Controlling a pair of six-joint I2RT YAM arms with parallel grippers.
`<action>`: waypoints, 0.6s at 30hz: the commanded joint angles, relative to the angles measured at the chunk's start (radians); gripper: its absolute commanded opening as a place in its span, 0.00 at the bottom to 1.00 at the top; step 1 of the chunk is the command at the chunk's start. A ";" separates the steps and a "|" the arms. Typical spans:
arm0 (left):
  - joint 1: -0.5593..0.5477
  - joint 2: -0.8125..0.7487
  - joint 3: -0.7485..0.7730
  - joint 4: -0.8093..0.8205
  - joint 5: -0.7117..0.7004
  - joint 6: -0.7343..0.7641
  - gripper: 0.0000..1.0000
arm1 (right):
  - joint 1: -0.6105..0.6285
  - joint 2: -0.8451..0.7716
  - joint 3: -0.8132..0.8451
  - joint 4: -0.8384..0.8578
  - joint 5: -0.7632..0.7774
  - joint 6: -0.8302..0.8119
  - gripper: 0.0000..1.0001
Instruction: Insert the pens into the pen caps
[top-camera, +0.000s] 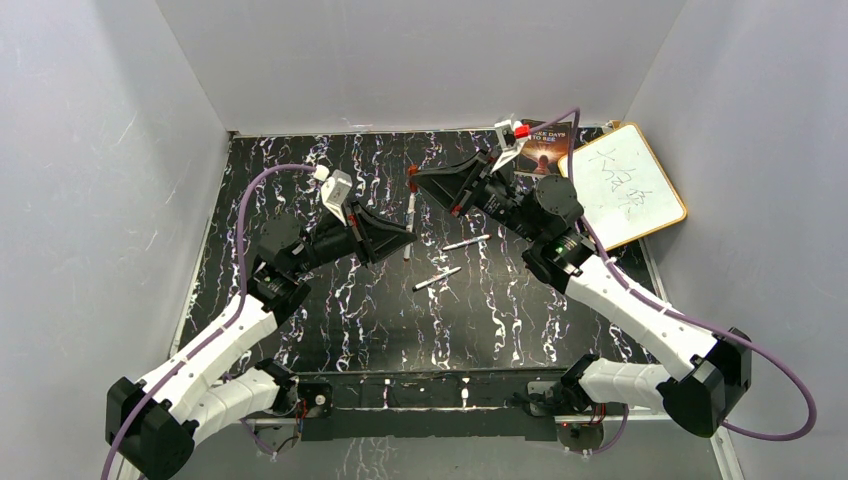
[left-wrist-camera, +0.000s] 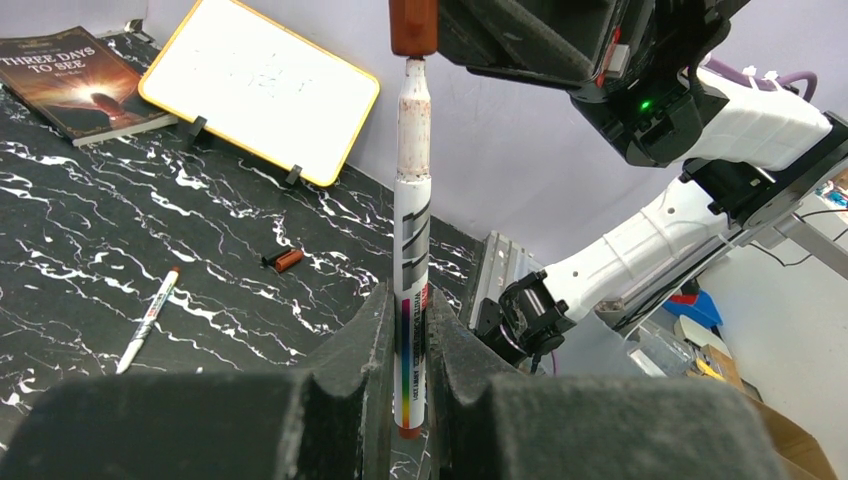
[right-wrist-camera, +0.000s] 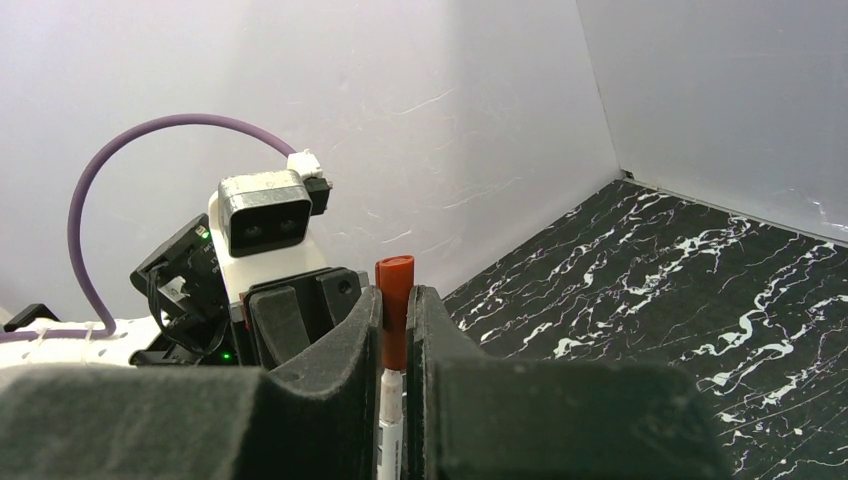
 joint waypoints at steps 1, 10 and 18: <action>-0.005 -0.019 0.054 0.032 0.002 0.000 0.00 | 0.004 -0.035 0.001 0.054 0.004 -0.004 0.00; -0.005 -0.019 0.045 0.034 -0.006 -0.008 0.00 | 0.004 -0.044 -0.003 0.058 -0.003 0.002 0.00; -0.005 -0.008 0.049 0.041 -0.010 -0.031 0.00 | 0.004 -0.041 -0.002 0.061 -0.018 0.005 0.00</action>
